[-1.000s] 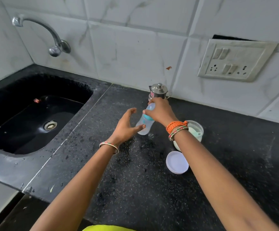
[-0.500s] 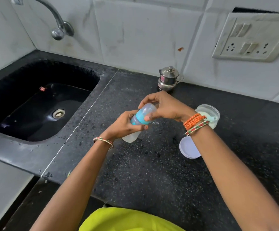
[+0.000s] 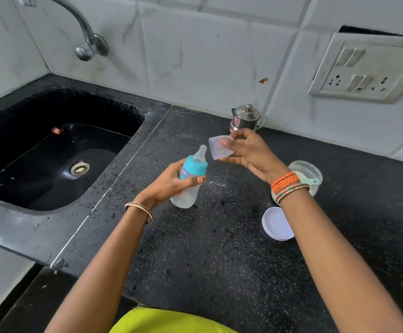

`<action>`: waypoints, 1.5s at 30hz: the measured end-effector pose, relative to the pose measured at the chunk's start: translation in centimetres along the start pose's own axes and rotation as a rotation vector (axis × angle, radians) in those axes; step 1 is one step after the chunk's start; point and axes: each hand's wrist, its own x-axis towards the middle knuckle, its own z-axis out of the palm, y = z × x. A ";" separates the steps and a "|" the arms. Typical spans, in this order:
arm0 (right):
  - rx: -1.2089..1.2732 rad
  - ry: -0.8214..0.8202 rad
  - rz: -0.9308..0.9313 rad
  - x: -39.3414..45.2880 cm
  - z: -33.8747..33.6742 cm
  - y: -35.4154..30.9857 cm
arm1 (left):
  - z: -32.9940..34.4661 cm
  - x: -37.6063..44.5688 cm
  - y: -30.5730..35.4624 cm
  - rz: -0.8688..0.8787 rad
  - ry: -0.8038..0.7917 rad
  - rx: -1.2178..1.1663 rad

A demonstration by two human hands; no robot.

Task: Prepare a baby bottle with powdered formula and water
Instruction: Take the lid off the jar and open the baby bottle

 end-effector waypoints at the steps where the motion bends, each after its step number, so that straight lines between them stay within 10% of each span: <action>1: -0.043 0.135 -0.008 0.5 -0.2 0.7 | -0.1 0.1 -0.1 -0.003 0.019 0.012; 5: -0.680 0.508 -0.079 1.2 -1.5 3.6 | -0.4 0.7 0.0 -0.048 0.071 -0.010; 18: -1.280 0.394 -0.120 0.7 -0.6 7.0 | 0.4 1.8 -0.7 -0.068 0.089 -0.016; 29: -0.205 0.070 0.126 -2.1 3.2 0.7 | 0.7 1.4 0.0 0.079 0.292 0.399; 35: -0.695 0.058 0.134 -2.0 3.9 1.4 | 2.4 1.3 0.7 0.231 0.317 0.777; 45: -0.930 -0.130 -0.261 -3.7 3.6 2.3 | 0.3 1.0 0.6 0.005 0.010 0.474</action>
